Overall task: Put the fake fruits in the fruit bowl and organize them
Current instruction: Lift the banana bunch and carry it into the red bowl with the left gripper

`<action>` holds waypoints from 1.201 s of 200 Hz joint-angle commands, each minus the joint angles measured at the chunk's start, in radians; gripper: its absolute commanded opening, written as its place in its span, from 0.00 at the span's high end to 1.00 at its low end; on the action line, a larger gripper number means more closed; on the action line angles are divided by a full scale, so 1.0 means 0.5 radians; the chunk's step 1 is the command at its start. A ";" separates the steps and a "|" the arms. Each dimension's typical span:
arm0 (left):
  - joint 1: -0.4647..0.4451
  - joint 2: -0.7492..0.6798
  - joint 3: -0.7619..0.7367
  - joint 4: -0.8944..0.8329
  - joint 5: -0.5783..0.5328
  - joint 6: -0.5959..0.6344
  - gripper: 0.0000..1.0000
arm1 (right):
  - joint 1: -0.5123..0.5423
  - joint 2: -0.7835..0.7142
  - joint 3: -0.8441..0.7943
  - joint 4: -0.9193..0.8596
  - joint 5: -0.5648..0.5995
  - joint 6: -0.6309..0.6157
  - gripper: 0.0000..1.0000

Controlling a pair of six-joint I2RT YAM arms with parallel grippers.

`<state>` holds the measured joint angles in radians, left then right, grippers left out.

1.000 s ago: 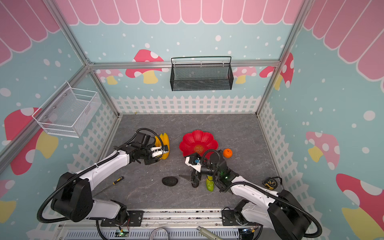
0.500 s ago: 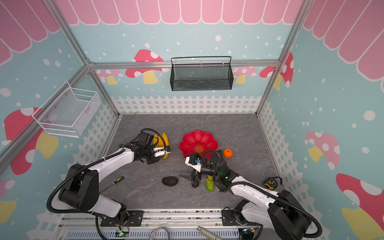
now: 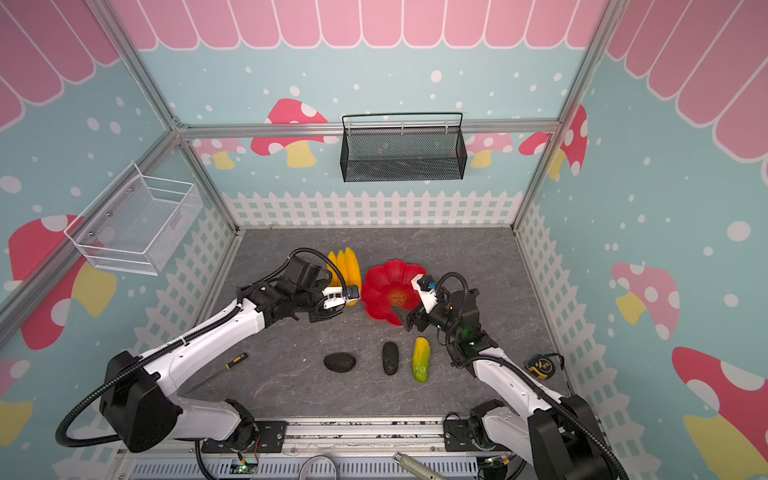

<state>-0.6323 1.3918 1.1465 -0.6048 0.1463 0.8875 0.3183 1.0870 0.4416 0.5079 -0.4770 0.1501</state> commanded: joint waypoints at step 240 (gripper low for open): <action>-0.426 1.341 1.137 -0.338 -0.111 -0.045 0.80 | -0.575 0.041 -0.134 0.055 -0.199 0.614 0.02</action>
<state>-0.8364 2.0506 1.6848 -0.7612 0.1017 0.8448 0.0380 1.0840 0.3626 0.5457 -0.5671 0.4477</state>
